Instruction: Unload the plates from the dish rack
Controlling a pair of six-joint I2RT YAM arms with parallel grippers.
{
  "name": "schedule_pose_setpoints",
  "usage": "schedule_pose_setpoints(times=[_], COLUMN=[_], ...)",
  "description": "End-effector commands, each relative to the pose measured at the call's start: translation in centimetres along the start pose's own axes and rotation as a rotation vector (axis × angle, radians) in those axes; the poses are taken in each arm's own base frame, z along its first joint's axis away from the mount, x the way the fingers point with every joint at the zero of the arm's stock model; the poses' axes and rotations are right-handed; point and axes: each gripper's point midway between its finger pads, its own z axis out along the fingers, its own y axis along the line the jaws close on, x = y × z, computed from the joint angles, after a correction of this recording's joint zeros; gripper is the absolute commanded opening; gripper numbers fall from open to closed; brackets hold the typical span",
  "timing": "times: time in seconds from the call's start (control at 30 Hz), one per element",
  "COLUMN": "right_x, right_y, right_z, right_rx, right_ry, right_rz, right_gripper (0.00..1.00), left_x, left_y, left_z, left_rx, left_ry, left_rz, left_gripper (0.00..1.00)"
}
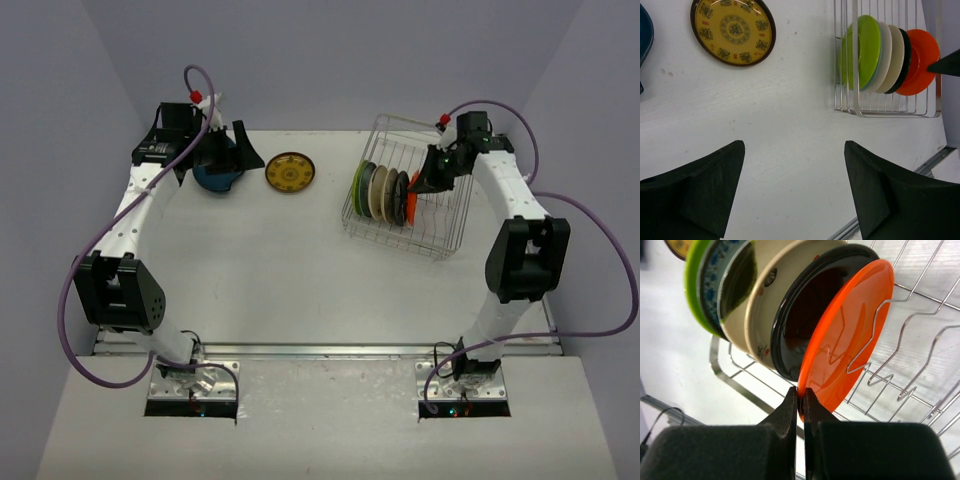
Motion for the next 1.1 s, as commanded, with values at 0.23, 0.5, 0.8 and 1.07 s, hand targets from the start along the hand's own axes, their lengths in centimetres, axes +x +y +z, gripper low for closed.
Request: schedule_pose_setpoints(times=[0.23, 0.5, 0.8, 1.07], right_x=[-4.5, -1.0, 10.8, 16.7], right_y=[8.0, 13.9, 17.8, 18.4], right_z=[-13.5, -16.5, -11.6, -8.3], right_rx=[-0.348, -0.33, 0.1, 0.336], right_ry=[-0.205, -0.319, -0.519, -0.705], right_rz=[-0.111, -0.912, -2.137, -2.61], right_gripper=[0.0, 0.0, 0.0, 0.0], left_x=[-3.3, -4.5, -1.0, 12.7], left_y=[-2.1, -5.1, -7.3, -7.0], left_z=[-1.9, -4.6, -5.0, -0.6], left_rx=[0.055, 0.14, 0.306, 0.304], left_ry=[-0.101, -0.165, -0.072, 0.254], left_rz=[0.041, 0.151, 0.229, 0.355], left_gripper=[1.0, 0.98, 0.83, 0.62])
